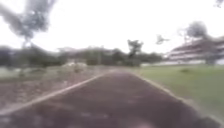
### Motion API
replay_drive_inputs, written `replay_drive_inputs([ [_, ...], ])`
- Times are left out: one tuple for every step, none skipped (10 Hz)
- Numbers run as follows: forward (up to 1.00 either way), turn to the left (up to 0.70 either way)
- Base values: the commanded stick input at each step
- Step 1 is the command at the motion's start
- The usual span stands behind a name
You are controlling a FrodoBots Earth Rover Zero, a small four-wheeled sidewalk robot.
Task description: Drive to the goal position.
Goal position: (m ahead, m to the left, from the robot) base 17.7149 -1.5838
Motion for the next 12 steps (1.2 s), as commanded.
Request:
replay_drive_inputs([
  [0.7,0.0],
  [0.7,0.0],
  [0.7,0.0],
  [0.7,0.0],
  [0.7,0.0],
  [0.7,0.0],
  [0.7,0.0],
  [0.7,0.0],
  [0.7,0.0],
  [0.7,0.0],
  [0.7,0.0],
  [0.7,0.0],
])
